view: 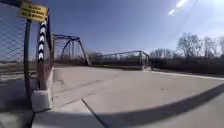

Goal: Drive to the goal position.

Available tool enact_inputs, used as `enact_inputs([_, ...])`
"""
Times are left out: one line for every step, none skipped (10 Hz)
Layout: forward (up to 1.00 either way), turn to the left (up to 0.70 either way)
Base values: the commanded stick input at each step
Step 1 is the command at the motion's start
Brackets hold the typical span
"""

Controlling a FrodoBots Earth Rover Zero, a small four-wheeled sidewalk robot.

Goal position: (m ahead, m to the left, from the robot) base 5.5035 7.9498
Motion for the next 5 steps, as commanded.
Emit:
enact_inputs([0.0, -0.7])
enact_inputs([0.0, -0.7])
enact_inputs([0.0, -0.7])
enact_inputs([0.0, -0.7])
enact_inputs([0.0, -0.7])
